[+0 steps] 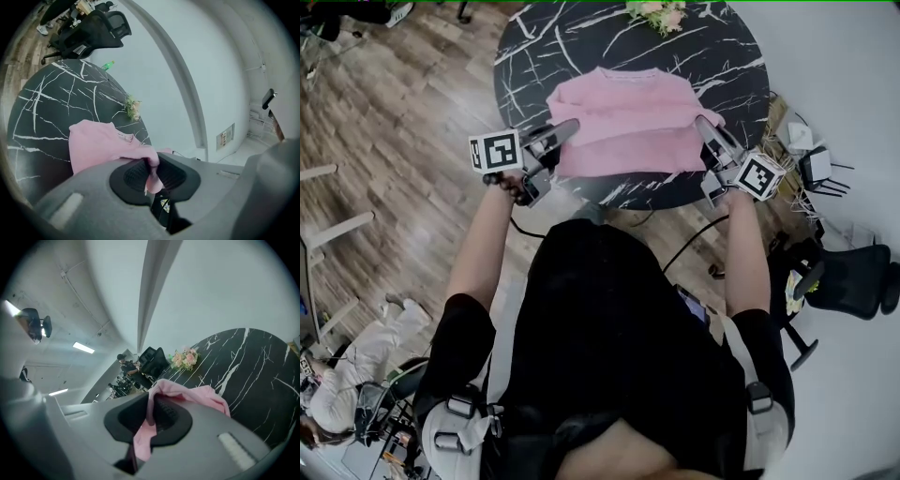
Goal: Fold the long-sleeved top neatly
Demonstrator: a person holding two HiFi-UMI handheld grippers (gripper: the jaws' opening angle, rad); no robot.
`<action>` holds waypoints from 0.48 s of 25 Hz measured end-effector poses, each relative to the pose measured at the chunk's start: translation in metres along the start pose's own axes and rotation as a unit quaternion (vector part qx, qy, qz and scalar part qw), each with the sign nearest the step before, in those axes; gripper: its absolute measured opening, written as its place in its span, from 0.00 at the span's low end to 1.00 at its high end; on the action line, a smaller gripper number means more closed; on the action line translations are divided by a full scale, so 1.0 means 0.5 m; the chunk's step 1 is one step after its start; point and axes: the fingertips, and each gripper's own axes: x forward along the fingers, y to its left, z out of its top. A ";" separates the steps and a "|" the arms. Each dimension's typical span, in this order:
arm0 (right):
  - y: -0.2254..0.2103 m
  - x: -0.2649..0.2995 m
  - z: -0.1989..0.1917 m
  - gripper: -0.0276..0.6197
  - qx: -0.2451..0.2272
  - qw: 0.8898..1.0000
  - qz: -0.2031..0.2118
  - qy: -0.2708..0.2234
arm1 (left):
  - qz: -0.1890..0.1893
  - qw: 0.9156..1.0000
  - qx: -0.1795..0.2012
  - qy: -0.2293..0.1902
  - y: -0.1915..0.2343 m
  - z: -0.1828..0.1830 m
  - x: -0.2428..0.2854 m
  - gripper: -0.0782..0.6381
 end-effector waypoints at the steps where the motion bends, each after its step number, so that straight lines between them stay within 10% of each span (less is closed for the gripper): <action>1: -0.007 0.008 0.006 0.07 0.001 1.000 -0.006 0.000 | 0.000 1.000 0.001 0.002 0.003 0.008 0.005 0.17; 12: -0.112 0.102 -0.007 0.07 0.051 0.997 -0.058 0.032 | 0.001 0.997 -0.073 -0.019 0.090 0.069 0.049 0.18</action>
